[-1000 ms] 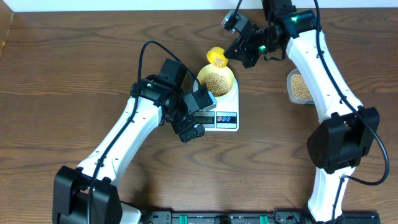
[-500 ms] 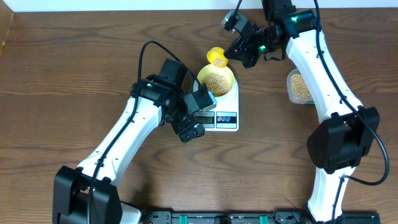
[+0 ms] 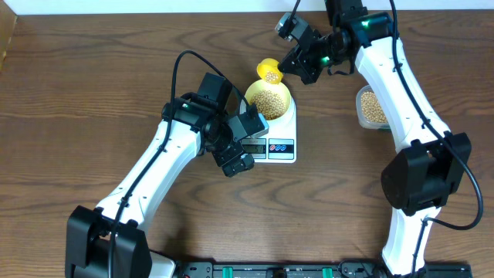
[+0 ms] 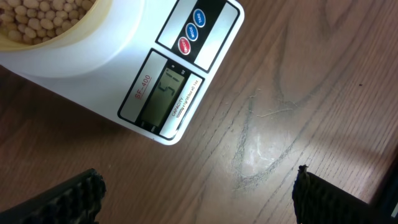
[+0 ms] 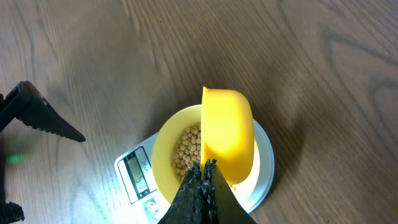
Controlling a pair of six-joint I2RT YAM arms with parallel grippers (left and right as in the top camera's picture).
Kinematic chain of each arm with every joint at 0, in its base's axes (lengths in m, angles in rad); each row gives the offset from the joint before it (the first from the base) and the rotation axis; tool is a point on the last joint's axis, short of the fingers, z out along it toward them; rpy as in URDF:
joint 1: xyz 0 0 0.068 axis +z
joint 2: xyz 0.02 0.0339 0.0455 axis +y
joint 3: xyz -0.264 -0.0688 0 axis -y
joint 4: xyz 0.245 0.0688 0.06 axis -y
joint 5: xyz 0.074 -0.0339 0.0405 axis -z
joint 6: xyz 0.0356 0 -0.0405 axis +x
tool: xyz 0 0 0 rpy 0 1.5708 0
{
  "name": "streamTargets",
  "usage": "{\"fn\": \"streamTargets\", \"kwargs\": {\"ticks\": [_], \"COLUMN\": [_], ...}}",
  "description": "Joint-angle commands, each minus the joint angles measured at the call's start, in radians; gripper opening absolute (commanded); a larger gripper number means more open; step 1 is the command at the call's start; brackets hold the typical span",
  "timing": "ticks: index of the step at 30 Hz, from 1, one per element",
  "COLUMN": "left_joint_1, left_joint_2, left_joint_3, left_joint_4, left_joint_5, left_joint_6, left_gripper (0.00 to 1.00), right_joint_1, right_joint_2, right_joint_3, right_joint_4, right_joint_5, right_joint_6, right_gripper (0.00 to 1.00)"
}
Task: Scoop item into bowl and weigh 50g on scale
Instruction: 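Tilt the scoop over the yellow bowl to pour soybeans in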
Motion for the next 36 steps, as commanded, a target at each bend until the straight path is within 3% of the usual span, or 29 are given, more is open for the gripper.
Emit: {"fn": "streamTargets", "kwargs": {"ticks": [1, 36], "left_joint_1": [0.003, 0.003], "left_joint_2": [0.006, 0.006], "left_joint_3": [-0.002, -0.002], "left_joint_4": [-0.002, -0.002], "left_joint_5": [0.005, 0.005], "left_joint_6": [0.007, 0.007], "left_gripper": [0.98, 0.98], "right_joint_1": [0.006, 0.004], "right_joint_2": [-0.029, -0.029], "right_joint_3": [0.02, 0.02], "right_joint_4": [-0.002, -0.013], "right_joint_5": [-0.024, -0.005], "right_joint_6": [-0.016, -0.015], "right_gripper": [0.01, 0.01]}}
